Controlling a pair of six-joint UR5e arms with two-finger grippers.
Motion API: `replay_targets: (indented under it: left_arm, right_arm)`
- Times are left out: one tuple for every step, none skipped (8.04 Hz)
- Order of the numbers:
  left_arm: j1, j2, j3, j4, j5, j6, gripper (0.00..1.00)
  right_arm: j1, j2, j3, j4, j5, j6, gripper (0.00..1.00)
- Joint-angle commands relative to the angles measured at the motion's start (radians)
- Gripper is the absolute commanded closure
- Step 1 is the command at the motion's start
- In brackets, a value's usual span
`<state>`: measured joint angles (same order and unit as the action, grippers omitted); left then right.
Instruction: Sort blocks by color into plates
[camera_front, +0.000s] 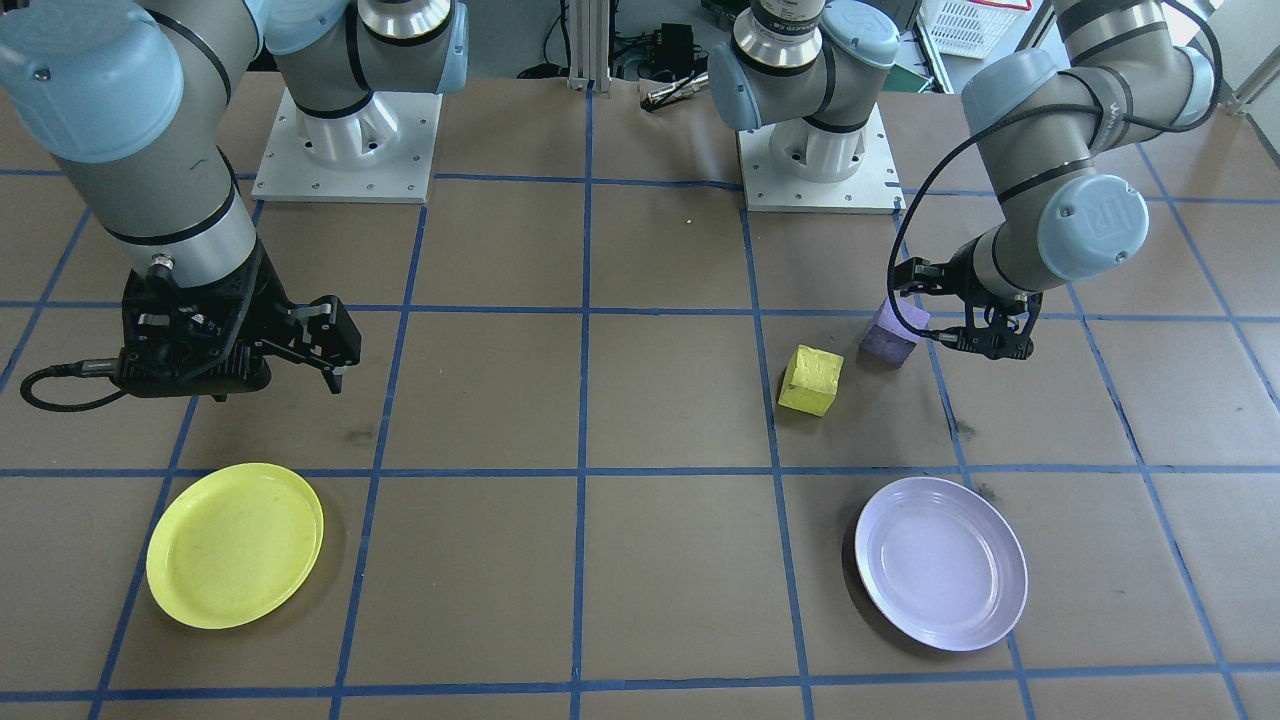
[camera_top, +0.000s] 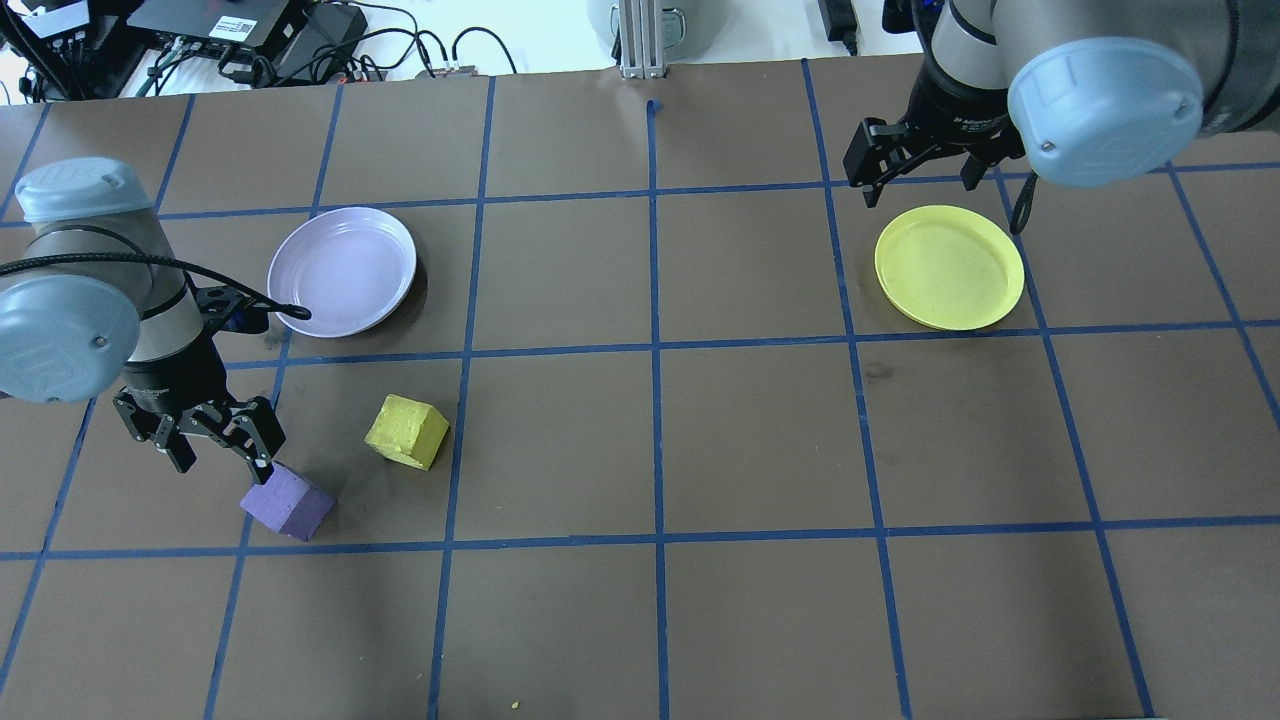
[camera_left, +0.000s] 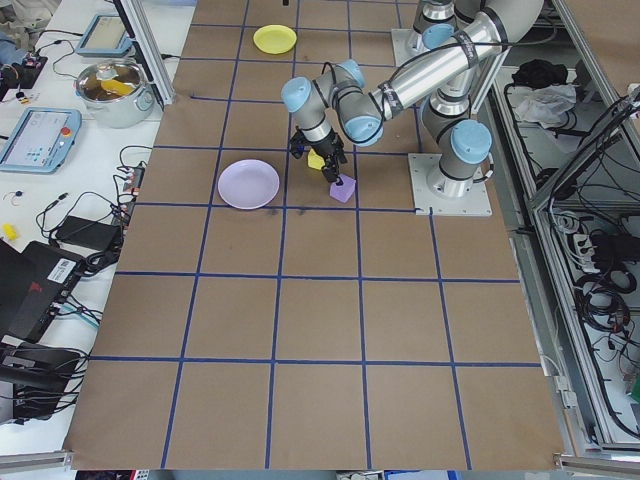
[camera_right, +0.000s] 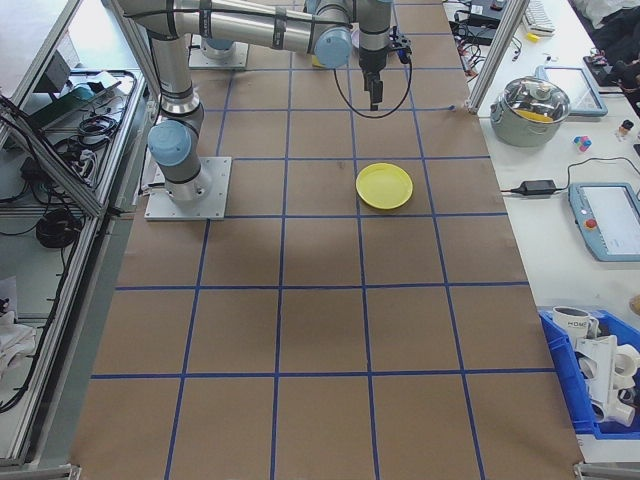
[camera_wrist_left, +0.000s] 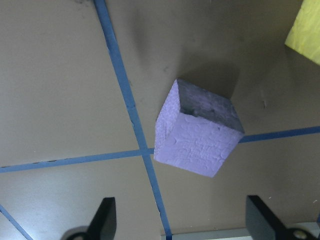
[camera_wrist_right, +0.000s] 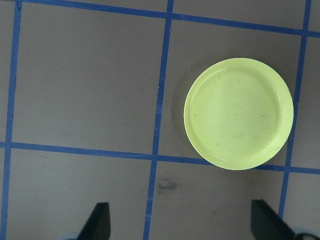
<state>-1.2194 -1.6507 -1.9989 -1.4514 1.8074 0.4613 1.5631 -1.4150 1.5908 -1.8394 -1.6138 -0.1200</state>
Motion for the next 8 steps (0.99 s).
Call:
replay_targets:
  left_arm:
    - [0.0, -0.04, -0.001, 0.011, 0.059, 0.013, 0.0]
    - [-0.006, -0.056, -0.003, 0.012, 0.088, 0.013, 0.0]
    - [-0.008, -0.07, -0.018, 0.016, 0.086, 0.013, 0.0]
    - [-0.008, -0.076, -0.032, 0.019, 0.041, 0.013, 0.0]
    - [-0.008, -0.08, -0.043, 0.019, -0.018, 0.014, 0.0]
    - [-0.009, -0.084, -0.046, 0.022, -0.019, 0.014, 0.0]
    - [-0.009, -0.096, -0.044, 0.034, -0.019, 0.02, 0.02]
    - [-0.009, -0.116, -0.044, 0.077, -0.016, 0.039, 0.03]
  right_arm:
    - [0.0, -0.001, 0.0, 0.003, 0.0, -0.001, 0.0]
    - [0.0, -0.001, 0.001, 0.011, -0.001, -0.003, 0.0]
    - [0.0, -0.001, 0.001, 0.011, -0.001, -0.001, 0.0]
    - [0.0, -0.001, 0.001, 0.012, -0.001, -0.001, 0.0]
    - [0.0, 0.001, 0.001, 0.012, -0.001, -0.001, 0.0]
    - [0.0, -0.001, 0.001, 0.011, -0.001, -0.001, 0.0]
    - [0.0, 0.001, 0.001, 0.008, -0.003, -0.003, 0.0]
    - [0.0, 0.001, 0.001, 0.002, -0.001, 0.0, 0.0]
